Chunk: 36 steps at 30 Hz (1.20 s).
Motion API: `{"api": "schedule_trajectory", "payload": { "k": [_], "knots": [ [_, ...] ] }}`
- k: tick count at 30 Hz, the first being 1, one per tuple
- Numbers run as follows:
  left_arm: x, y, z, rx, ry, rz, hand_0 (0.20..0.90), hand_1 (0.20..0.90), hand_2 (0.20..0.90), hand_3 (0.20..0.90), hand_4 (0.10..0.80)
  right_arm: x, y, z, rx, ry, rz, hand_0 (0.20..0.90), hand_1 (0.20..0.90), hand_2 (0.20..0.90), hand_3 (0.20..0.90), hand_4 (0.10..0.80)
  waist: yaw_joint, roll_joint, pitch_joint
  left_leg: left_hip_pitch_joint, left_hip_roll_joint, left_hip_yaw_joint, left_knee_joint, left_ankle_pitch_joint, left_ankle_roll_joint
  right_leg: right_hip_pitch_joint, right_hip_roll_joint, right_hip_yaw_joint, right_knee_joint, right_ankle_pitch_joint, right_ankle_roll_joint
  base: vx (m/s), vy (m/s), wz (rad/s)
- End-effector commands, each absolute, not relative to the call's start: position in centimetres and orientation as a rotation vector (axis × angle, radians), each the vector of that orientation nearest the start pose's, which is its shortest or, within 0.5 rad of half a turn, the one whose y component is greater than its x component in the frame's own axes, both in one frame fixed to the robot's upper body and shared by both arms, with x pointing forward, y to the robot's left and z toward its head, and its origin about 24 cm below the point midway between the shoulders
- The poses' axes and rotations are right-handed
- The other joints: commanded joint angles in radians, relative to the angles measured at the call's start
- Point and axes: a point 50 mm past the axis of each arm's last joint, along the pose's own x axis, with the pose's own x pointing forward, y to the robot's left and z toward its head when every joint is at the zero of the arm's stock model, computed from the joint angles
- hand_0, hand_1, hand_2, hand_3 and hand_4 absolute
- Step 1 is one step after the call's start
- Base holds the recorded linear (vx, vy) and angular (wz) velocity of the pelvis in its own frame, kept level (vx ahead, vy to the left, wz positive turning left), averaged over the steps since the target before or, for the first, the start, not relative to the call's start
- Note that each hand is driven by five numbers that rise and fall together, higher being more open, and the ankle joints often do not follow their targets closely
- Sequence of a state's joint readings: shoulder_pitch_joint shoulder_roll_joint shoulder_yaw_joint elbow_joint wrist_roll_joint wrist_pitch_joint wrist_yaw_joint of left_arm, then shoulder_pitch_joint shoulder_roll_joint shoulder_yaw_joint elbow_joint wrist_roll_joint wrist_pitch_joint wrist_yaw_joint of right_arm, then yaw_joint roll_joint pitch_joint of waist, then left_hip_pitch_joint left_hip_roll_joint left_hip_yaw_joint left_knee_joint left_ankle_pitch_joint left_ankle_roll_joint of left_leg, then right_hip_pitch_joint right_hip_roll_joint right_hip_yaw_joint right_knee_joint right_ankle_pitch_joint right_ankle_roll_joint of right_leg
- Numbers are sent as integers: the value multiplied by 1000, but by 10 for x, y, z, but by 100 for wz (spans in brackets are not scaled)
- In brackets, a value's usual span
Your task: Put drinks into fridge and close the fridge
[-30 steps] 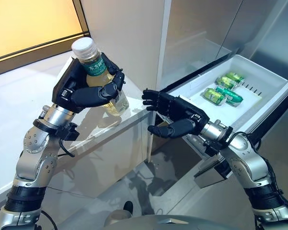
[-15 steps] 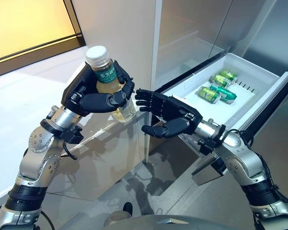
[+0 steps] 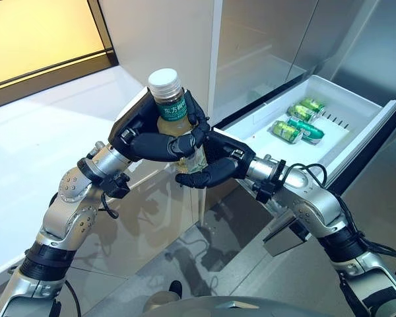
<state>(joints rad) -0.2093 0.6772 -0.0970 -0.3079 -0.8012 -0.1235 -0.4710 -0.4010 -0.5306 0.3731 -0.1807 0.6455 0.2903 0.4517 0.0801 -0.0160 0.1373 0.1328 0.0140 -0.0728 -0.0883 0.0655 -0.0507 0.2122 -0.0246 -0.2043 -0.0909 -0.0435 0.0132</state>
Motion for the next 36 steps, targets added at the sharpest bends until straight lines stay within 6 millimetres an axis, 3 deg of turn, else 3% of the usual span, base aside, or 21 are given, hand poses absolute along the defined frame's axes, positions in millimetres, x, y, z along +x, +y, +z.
{"api": "schedule_trajectory", "payload": {
  "k": [1,21,36],
  "knots": [
    [237,157,254,-48,-840,-941,300,300,300,200,100,279,-75,185,26,-247,1082,900,900,900,900,800,-3,-14,-115,16,-73,27,1,-72,71,-58,-16,49,15,71,42,0,0,0],
    [235,145,262,192,-833,-1061,300,300,300,200,100,281,-60,208,50,-317,1097,900,900,900,900,800,5,-9,-119,12,-76,27,1,-71,74,-60,-14,47,17,69,38,0,0,0],
    [236,140,256,179,-736,-1167,300,300,300,200,100,281,-61,222,16,-388,1063,900,900,900,900,800,1,-3,-121,13,-76,31,1,-71,77,-60,-14,50,16,72,38,0,0,0]
  ]
}}
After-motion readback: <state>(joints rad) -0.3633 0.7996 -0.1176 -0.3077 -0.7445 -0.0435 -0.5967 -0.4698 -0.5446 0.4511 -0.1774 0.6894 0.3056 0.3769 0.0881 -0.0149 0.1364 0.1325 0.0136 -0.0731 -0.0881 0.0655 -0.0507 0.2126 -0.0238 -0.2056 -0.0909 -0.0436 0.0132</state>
